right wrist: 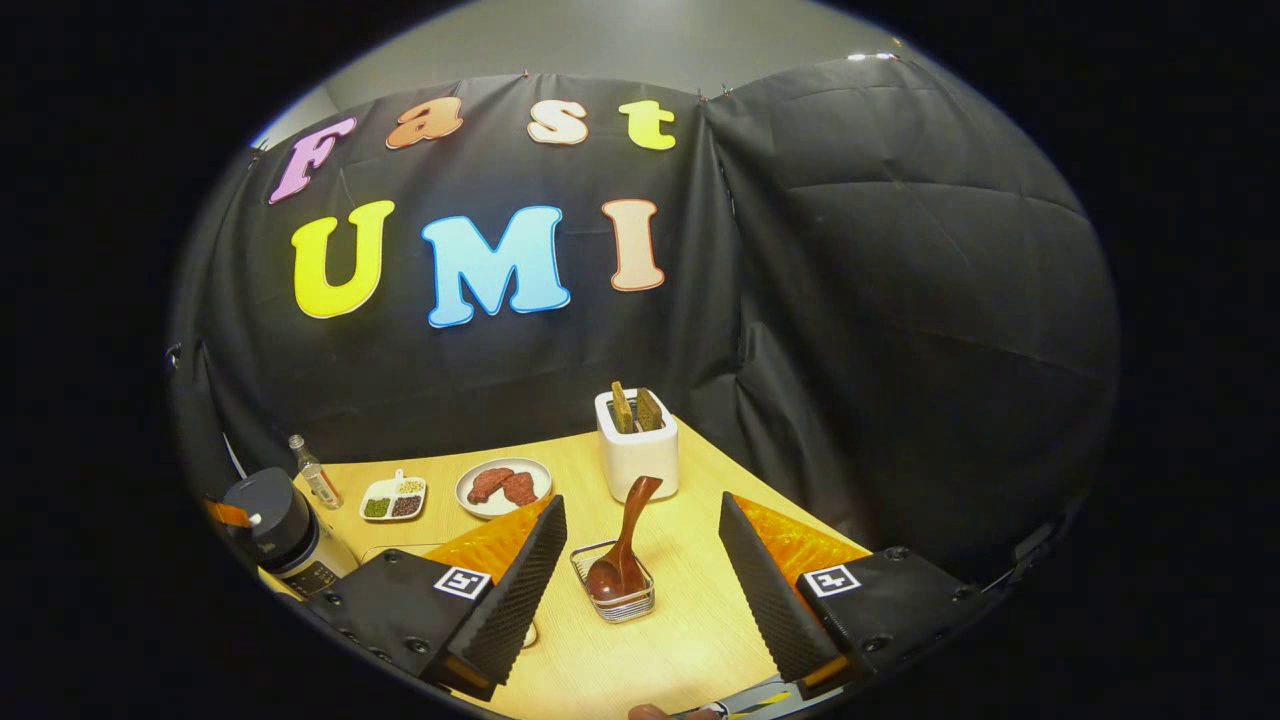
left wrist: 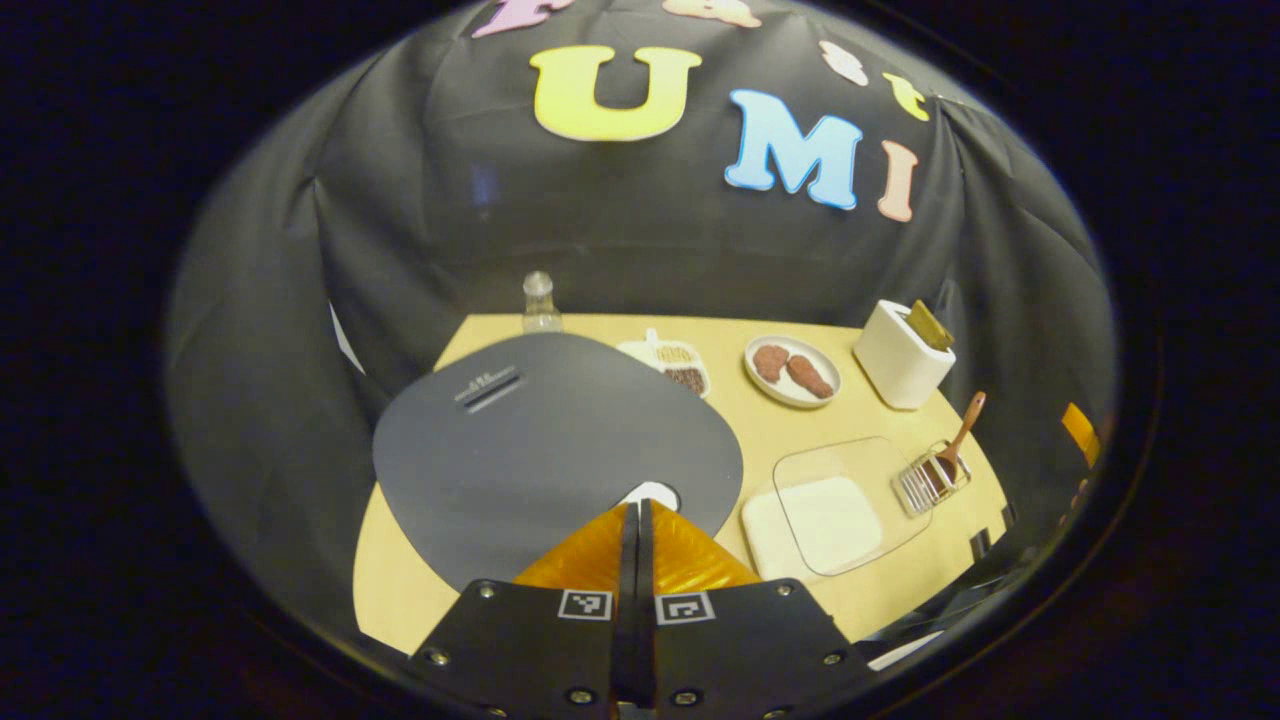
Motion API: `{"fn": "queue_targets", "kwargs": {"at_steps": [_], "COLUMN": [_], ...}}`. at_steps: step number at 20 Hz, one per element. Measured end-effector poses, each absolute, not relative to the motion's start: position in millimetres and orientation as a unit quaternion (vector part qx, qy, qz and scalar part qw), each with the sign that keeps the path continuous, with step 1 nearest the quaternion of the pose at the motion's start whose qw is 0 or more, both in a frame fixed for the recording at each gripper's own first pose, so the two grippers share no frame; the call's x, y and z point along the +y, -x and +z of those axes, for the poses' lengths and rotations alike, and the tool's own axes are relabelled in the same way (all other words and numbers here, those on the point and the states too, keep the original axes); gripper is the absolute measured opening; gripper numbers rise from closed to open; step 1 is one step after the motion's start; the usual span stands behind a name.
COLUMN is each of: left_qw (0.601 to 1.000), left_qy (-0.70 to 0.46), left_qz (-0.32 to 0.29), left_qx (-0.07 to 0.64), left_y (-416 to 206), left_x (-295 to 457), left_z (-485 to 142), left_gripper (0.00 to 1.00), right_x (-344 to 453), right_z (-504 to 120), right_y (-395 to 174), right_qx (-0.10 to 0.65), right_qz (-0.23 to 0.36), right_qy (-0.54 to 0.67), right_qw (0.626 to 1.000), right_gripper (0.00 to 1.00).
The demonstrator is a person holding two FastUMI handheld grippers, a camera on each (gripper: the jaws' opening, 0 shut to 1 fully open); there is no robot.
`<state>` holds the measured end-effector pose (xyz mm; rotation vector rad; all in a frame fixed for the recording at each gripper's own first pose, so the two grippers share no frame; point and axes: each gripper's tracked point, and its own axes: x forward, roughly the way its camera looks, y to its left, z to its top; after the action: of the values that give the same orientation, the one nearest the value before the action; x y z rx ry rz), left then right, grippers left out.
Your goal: Close the left gripper, press the button to open the rice cooker; take a wooden spoon from the chopstick holder with the right hand, scoop a spoonful of rice and pour it into the rice cooker, then put the wooden spoon back into the chopstick holder.
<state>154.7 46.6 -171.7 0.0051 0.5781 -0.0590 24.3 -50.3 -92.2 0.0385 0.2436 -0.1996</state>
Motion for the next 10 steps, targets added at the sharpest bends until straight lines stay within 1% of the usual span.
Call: {"fn": "queue_targets", "kwargs": {"at_steps": [3, 5, 6, 8, 9, 10], "left_qw": [0.982, 0.992, 0.994, 0.996, 0.996, 0.996], "left_qy": [-0.025, -0.004, 0.014, 0.053, 0.058, 0.053], "left_qz": [0.018, 0.04, 0.039, 0.021, 0.021, 0.031], "left_qx": [0.187, 0.123, 0.098, 0.071, 0.066, 0.063], "left_y": [-159.0, -148.4, -141.4, -130.3, -125.7, -125.6], "left_x": [69.5, 83.2, 86.6, 90.2, 96.0, 107.7], "left_z": [-88.9, -32.5, -12.9, 3.5, 6.4, 2.9], "left_gripper": [0.02, 0.02, 0.02, 0.0, 0.05, 0.0], "right_x": [-46.4, -43.4, -41.0, -35.3, -32.5, -29.9], "right_z": [-91.8, -86.1, -83.7, -80.6, -80.5, -82.4], "right_y": [-37.4, -46.5, -50.9, -59.2, -64.4, -68.9], "right_qx": [0.128, 0.125, 0.122, 0.121, 0.123, 0.129], "right_qz": [-0.092, -0.087, -0.084, -0.077, -0.074, -0.073], "right_qy": [-0.011, -0.001, 0.003, 0.007, 0.006, 0.003], "right_qw": [0.987, 0.988, 0.989, 0.99, 0.99, 0.989], "right_gripper": [0.98, 0.98, 0.98, 0.98, 0.98, 0.93]}}
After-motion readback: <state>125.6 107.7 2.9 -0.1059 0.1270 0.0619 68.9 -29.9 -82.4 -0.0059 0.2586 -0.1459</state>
